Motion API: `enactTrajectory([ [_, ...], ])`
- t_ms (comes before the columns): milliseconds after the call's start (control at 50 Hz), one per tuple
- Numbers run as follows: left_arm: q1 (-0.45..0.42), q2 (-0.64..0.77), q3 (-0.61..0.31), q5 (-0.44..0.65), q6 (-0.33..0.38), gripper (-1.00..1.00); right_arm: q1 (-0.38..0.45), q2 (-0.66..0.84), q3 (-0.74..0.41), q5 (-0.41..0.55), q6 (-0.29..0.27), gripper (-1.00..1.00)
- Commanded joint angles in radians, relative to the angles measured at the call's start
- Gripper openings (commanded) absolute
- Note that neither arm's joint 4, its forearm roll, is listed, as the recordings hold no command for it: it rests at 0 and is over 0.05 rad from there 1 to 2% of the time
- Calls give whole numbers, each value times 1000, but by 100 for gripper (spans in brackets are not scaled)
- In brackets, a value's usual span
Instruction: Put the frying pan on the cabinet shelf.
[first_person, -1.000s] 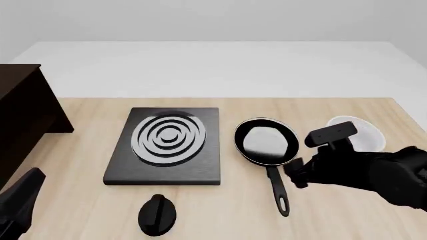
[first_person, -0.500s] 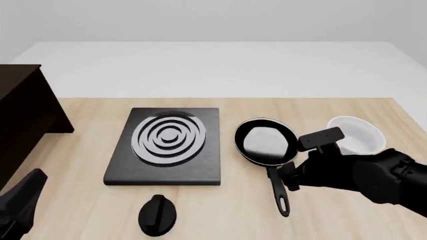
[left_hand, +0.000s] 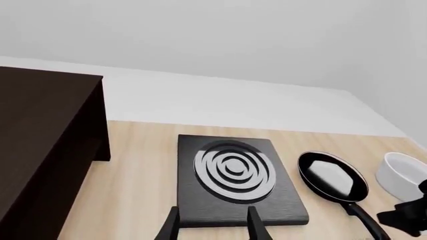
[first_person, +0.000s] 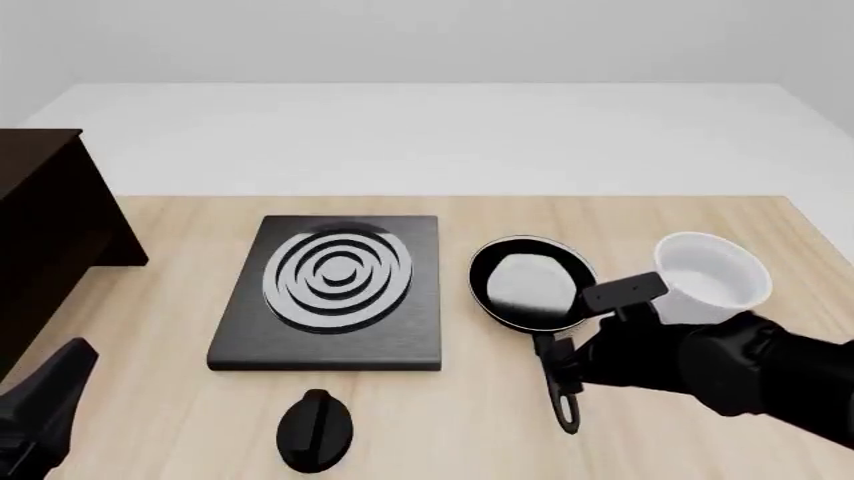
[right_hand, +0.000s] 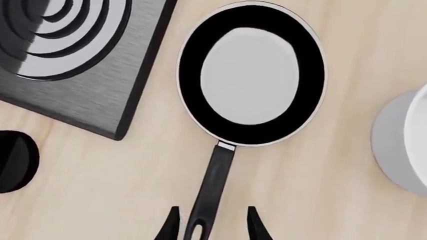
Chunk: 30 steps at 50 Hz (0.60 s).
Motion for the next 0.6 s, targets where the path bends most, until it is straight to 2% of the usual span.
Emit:
enactTrajectory([
  [20, -3, 0, 6, -2, 1, 100, 8, 37, 18, -43, 17, 100],
  [80, -3, 2, 10, -4, 1, 100, 9, 54, 29, -61, 36, 100],
  [180, -5, 4, 14, -6, 2, 100, -7, 82, 36, -91, 21, 100],
  [320, -7, 5, 16, -7, 3, 100, 7, 105, 40, -109, 39, 100],
  [380, -8, 5, 20, -9, 3, 100, 17, 114, 43, -114, 57, 100],
  [400, -9, 4, 22, -11, 3, 100, 30, 114, 45, -114, 87, 100],
  [440, -10, 4, 25, -12, 3, 100, 25, 124, 49, -123, 69, 100],
  [600, -10, 6, 23, -12, 3, 100, 37, 157, 76, -160, 65, 100],
])
